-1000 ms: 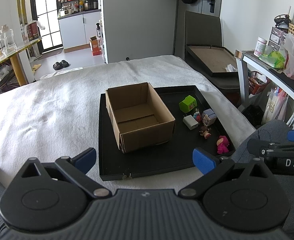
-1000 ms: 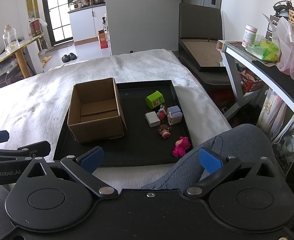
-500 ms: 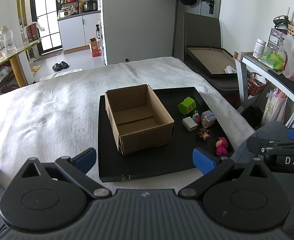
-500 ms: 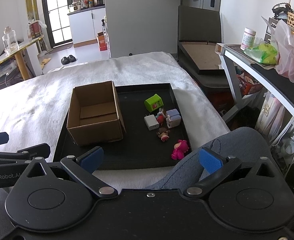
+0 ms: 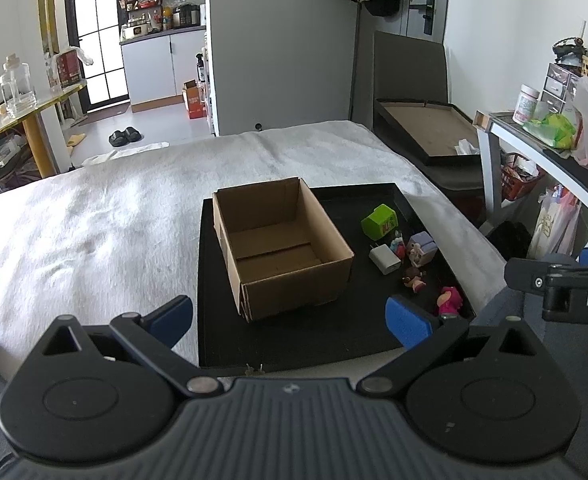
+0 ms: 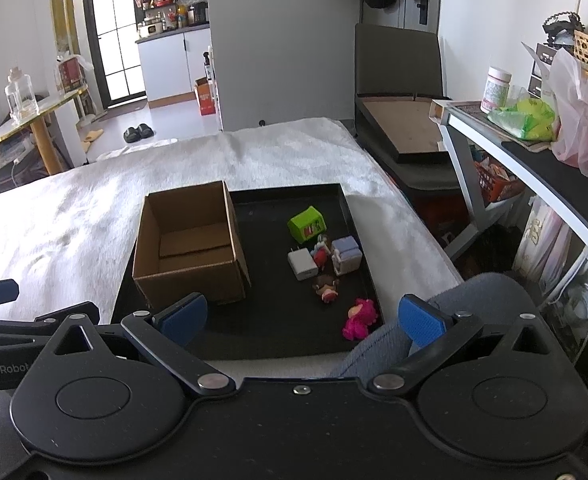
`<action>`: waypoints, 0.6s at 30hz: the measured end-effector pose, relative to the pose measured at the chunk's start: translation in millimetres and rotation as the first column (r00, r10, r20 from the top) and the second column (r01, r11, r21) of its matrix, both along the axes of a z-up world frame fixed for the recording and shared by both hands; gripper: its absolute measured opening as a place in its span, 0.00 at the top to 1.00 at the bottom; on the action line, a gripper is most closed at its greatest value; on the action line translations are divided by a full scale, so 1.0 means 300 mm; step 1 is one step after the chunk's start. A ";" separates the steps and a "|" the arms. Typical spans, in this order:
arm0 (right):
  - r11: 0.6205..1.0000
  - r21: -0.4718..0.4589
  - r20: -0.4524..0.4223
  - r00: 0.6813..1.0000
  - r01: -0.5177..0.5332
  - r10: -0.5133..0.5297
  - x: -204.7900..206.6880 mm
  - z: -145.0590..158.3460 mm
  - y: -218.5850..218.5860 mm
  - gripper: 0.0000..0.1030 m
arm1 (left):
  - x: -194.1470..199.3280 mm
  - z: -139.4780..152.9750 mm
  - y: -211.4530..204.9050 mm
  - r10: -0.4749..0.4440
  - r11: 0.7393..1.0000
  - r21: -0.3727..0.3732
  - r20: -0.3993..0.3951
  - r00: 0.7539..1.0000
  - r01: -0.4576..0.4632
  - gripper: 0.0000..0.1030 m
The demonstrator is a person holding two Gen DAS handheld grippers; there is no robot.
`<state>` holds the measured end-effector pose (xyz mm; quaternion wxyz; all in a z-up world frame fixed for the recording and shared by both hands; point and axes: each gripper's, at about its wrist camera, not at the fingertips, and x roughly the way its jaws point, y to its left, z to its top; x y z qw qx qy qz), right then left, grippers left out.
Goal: Organize rigid objects
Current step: 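Move the right gripper down toward the pink figurine while the left gripper approaches the box wall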
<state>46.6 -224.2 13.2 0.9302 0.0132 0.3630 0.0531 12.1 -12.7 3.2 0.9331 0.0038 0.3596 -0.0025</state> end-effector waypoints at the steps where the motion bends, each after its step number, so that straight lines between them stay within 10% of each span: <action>1: 1.000 0.001 0.001 1.000 -0.004 0.004 0.003 -0.005 -0.002 0.00 | 0.007 -0.005 0.000 0.002 1.000 0.003 -0.002 1.000 -0.002 0.01; 18: 0.999 0.014 -0.049 0.998 -0.044 0.044 0.117 -0.145 -0.043 0.00 | 0.140 -0.128 0.032 0.079 0.997 -0.001 -0.053 0.995 -0.080 0.01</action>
